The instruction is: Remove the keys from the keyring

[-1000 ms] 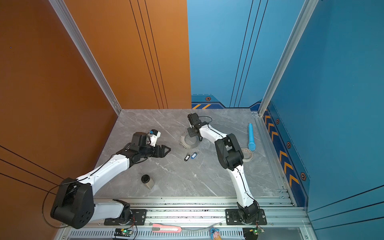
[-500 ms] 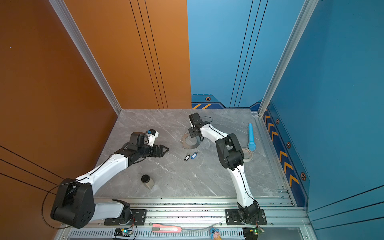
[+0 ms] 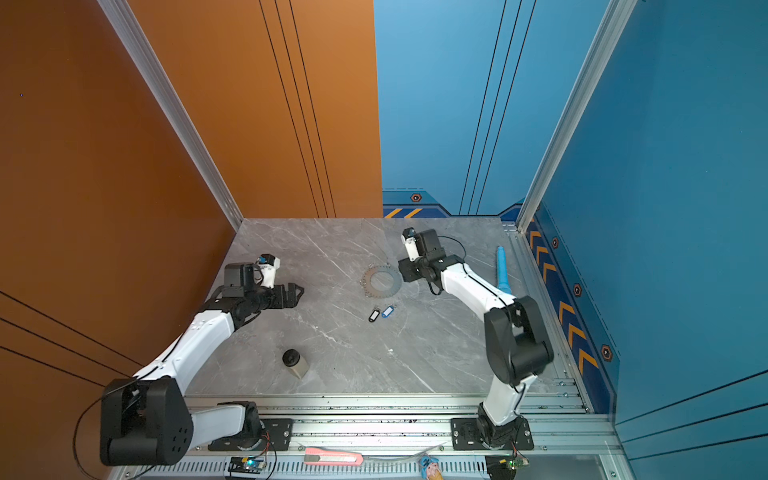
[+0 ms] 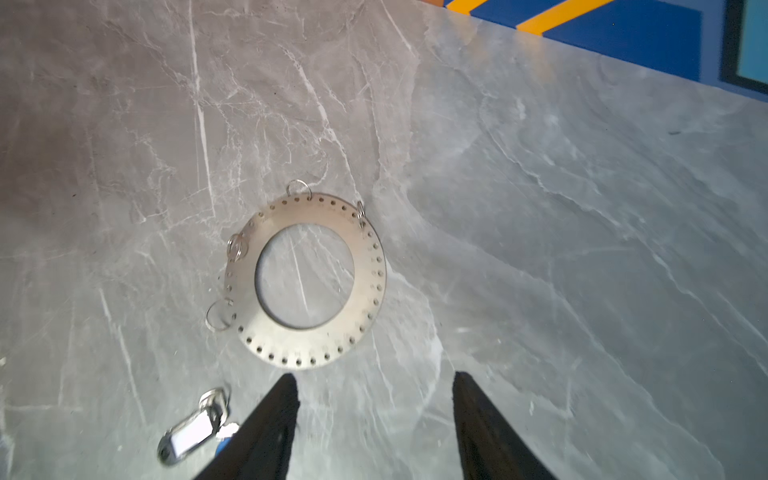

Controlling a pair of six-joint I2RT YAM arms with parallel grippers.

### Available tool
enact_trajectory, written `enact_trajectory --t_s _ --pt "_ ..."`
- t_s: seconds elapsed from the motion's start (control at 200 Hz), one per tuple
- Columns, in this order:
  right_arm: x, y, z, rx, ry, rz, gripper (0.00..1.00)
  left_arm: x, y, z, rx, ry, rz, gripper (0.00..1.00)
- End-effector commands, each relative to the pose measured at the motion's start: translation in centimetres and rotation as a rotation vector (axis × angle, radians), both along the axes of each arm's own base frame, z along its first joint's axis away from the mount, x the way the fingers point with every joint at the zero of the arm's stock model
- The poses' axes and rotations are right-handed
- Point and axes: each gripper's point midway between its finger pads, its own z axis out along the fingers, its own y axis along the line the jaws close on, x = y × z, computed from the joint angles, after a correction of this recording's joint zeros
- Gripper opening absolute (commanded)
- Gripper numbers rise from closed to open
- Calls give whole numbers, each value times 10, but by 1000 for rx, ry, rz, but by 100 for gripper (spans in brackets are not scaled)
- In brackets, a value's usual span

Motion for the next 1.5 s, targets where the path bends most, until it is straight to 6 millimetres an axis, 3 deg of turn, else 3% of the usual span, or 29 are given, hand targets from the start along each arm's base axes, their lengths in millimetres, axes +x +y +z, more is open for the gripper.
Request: enact_trajectory --t_s 0.0,0.155,0.235,0.32,0.395,0.546,0.621,0.646,0.716,0.796,0.891,1.121,1.497 --pt "-16 -26 0 19 -73 -26 69 1 37 -10 119 -58 109 98" --pt "-39 -95 -5 -31 -165 -195 83 3 54 -22 189 -136 156 98" --pt "-49 -127 -12 -54 -208 -276 99 10 54 -19 205 -202 150 98" --pt "-58 -153 -23 -42 -256 -357 100 20 51 -19 223 -262 133 98" --pt "-64 -165 -30 -31 -304 -401 100 28 43 -24 231 -301 95 98" --pt "-60 -169 -36 -29 -407 -415 100 40 37 -37 228 -308 83 98" --pt "-49 -171 -30 -12 -470 -427 100 42 32 -33 194 -323 85 98" --pt "-47 -171 -36 -14 -441 -424 100 43 31 -29 183 -350 93 98" --pt "-44 -171 -43 9 -463 -419 100 44 30 -24 160 -422 116 98" --pt "-51 -175 -48 20 -464 -425 100 39 26 -33 195 -458 113 98" --pt "-45 -175 -54 44 -493 -428 100 35 27 -38 227 -529 150 98" --pt "-36 -188 -62 70 -392 -468 100 44 37 -48 241 -405 193 98" --pt "-35 -193 -61 50 -396 -507 100 46 42 -47 282 -418 239 98"
